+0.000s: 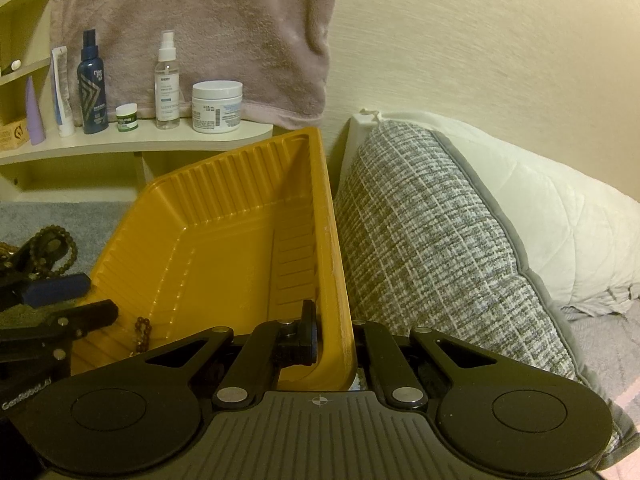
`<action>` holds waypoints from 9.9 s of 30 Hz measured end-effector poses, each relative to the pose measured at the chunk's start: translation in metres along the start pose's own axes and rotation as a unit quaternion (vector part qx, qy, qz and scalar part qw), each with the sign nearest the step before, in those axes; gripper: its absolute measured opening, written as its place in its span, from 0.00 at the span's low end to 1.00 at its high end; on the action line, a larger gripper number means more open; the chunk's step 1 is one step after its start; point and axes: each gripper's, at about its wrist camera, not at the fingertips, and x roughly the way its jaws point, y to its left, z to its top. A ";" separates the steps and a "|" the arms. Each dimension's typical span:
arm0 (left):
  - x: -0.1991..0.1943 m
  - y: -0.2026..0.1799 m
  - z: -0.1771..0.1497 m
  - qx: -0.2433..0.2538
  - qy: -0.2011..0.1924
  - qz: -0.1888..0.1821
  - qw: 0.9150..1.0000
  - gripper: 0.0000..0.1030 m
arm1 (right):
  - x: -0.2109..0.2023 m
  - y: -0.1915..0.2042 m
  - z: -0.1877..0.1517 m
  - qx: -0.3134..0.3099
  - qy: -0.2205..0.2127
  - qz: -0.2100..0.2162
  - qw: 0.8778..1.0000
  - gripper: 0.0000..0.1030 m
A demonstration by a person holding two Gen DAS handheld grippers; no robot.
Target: Organize jewelry
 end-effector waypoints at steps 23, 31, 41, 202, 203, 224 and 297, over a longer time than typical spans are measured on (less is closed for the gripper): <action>0.005 0.114 -0.019 -0.049 0.022 0.171 0.984 0.27 | -0.001 0.001 -0.001 0.000 0.003 -0.002 1.000 0.04; 0.020 0.128 -0.022 -0.055 0.039 0.173 0.983 0.18 | 0.000 0.001 -0.001 -0.001 0.004 -0.002 1.000 0.04; 0.027 0.134 -0.024 -0.087 0.051 0.154 0.983 0.06 | 0.000 0.001 -0.001 -0.002 0.005 -0.003 1.000 0.04; 0.001 -0.016 0.012 0.032 0.005 -0.019 0.999 0.13 | 0.000 -0.001 -0.002 0.003 0.002 0.000 1.000 0.04; 0.001 -0.018 0.011 0.034 0.006 -0.021 0.999 0.13 | 0.000 -0.001 -0.002 0.003 0.002 0.000 1.000 0.04; -0.024 0.053 -0.014 -0.006 0.002 0.091 0.996 0.28 | -0.002 0.002 -0.003 0.003 0.003 -0.001 1.000 0.04; -0.006 0.102 0.020 -0.025 0.019 0.117 0.993 0.18 | 0.001 -0.001 -0.003 -0.003 0.004 -0.002 1.000 0.04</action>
